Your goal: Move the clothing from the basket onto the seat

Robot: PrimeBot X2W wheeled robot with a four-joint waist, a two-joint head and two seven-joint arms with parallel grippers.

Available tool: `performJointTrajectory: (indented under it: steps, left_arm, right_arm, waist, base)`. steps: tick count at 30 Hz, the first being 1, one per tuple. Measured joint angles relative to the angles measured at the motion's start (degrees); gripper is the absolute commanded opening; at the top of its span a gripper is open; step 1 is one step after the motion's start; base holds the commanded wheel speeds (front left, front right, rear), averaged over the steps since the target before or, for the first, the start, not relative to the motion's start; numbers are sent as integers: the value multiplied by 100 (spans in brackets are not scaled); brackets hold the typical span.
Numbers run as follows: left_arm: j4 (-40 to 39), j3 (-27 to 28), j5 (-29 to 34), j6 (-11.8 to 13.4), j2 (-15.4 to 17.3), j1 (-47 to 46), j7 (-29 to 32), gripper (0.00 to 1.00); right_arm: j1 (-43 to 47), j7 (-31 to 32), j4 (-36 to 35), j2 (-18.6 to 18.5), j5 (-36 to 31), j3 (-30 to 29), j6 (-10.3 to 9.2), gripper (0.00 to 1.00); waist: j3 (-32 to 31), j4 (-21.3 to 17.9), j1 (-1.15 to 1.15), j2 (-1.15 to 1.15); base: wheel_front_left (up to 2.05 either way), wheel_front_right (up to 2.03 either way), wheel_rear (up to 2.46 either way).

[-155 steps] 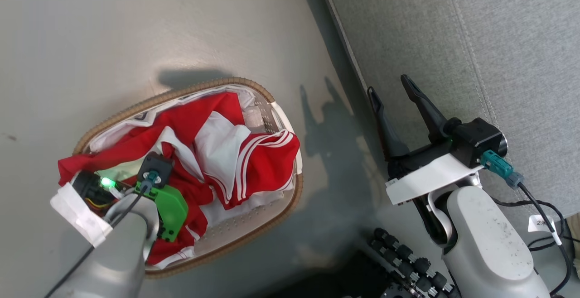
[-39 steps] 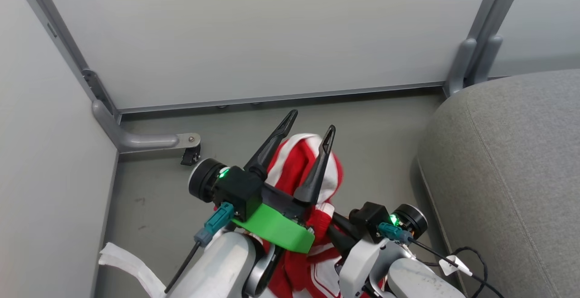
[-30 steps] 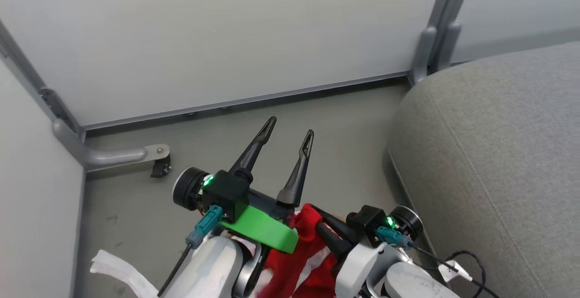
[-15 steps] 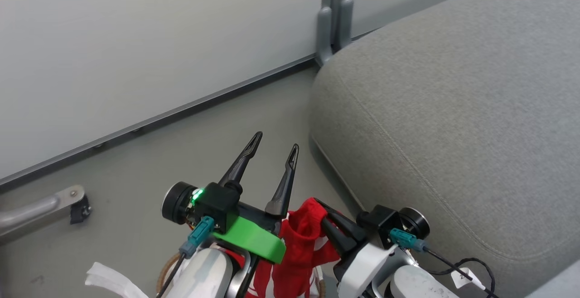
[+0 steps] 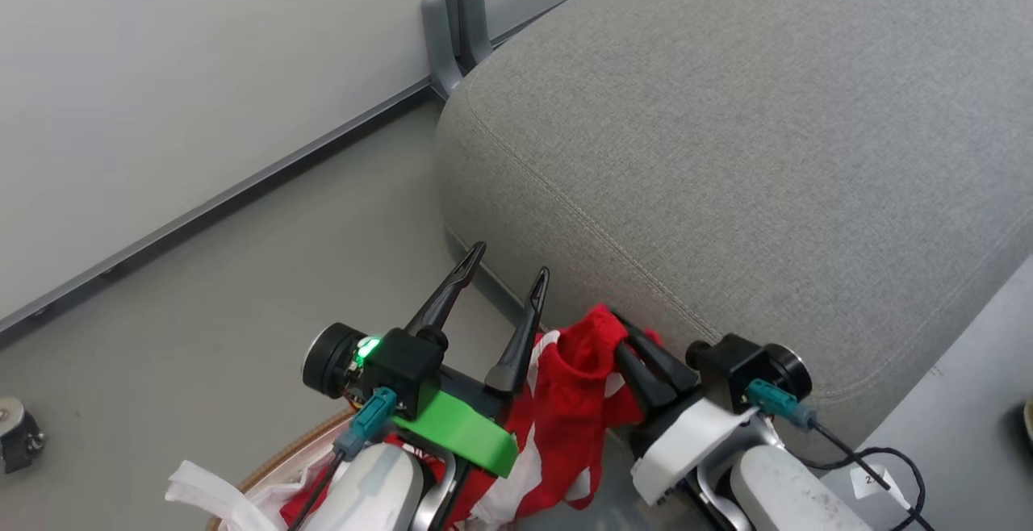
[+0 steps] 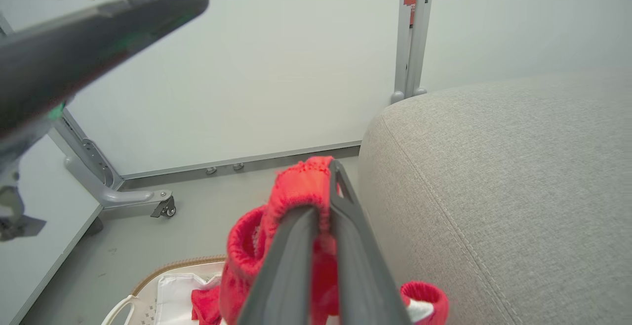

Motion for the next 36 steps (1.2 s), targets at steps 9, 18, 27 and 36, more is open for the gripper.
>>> performJointTrajectory:
  steps: [9, 18, 27, 36]
  left_arm:
    - [57, 235, 294, -29, 3, -5, 0, 100]
    - [-10, 175, 548, -79, 30, -278, 0, 100]
    - [-105, -57, 488, -86, 235, -638, 1, 100]
    - [-136, -11, 452, -86, 385, -852, 1, 100]
  right_arm:
    - [-1612, 1, -222, -494, -399, -411, 0, 0]
    - [-3773, -1, 146, -1805, -1025, -881, 0, 0]
    - [-5426, -7, 1165, -2484, -1559, -1454, 1, 0]
    - [-5551, -10, 2067, -2584, -2137, -2264, 1, 0]
  waist:
    - [414, -65, 0, 0]
    - [990, 231, 0, 0]
    - [1691, 748, 1, 0]
    - [2302, 1275, 2, 0]
  base:
    - [0, 0, 0]
    - [0, 0, 0]
    - [0, 0, 0]
    - [0, 0, 0]
